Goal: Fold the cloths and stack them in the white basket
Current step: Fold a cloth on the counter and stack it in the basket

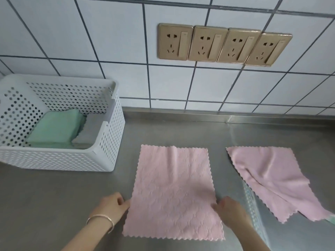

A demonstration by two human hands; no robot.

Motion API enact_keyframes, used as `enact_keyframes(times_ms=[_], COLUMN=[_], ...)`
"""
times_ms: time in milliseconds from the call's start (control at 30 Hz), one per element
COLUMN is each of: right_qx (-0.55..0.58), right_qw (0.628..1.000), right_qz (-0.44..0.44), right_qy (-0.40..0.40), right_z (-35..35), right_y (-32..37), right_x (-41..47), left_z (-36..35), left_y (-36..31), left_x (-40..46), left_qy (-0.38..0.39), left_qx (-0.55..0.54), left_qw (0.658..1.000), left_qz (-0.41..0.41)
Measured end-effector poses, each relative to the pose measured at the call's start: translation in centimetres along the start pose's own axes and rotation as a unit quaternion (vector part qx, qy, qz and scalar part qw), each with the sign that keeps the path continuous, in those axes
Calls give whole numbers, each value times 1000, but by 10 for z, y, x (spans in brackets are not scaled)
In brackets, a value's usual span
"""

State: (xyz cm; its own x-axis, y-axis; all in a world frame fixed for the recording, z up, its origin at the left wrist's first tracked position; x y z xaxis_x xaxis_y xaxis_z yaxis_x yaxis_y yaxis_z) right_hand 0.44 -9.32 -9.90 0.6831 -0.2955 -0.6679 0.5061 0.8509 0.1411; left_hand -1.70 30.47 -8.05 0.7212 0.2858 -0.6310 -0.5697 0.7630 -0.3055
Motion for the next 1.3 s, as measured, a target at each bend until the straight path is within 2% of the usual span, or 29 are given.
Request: enact_keyframes(times_ms=[167, 367, 533, 767, 833, 900, 967, 1033, 1067, 1133, 1300], right_qx=[73, 128, 166, 188, 147, 48, -45, -87, -97, -112, -149], right_qw=[996, 985, 980, 967, 968, 966, 938, 925, 930, 939, 940], right_qz=[-9, -39, -39, -58, -29, 62, 206, 283, 291, 277, 232], right_qy=[-54, -109, -105, -161, -201, -248, -275, -237, -204, -168, -204], right_z=[45, 64, 59, 66, 69, 61, 31, -15, -36, -59, -49], right_y=[48, 71, 78, 71, 82, 110, 147, 164, 164, 153, 86], right_x=[40, 76, 91, 89, 70, 42, 6, -13, -16, -16, -10], left_z=[27, 43, 39, 45, 49, 45, 27, -25, -54, -80, -70], left_y=[-46, -86, -89, -81, -86, -98, -127, -146, -142, -120, -60], left_x=[72, 105, 117, 121, 112, 90, 53, 19, 15, 16, 27], left_qy=[-50, -115, -107, -143, -174, -202, -252, -215, -174, -152, -160], left_qx=[-99, -94, -141, -180, -143, -86, 5, 122, 181, 213, 241], left_qw=[994, 989, 984, 973, 974, 974, 948, 917, 912, 918, 919], left_qz=[-6, -1, 30, 17, -2, -48, -196, -313, -323, -300, -269])
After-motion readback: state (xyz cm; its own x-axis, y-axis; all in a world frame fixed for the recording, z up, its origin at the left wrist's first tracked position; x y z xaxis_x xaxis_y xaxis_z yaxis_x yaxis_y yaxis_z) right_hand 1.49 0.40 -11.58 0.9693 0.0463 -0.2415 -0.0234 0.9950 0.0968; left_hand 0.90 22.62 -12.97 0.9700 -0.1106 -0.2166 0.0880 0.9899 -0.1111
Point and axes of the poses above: each hand's wrist, its own x-axis towards the middle knuckle, its own z-axis out of the back of the hand, y = z × x, the point moved 10 cm from there along x, towards the middle knuckle, and after that the axes turned 2 degrees about -x, right-handed, at the moved point
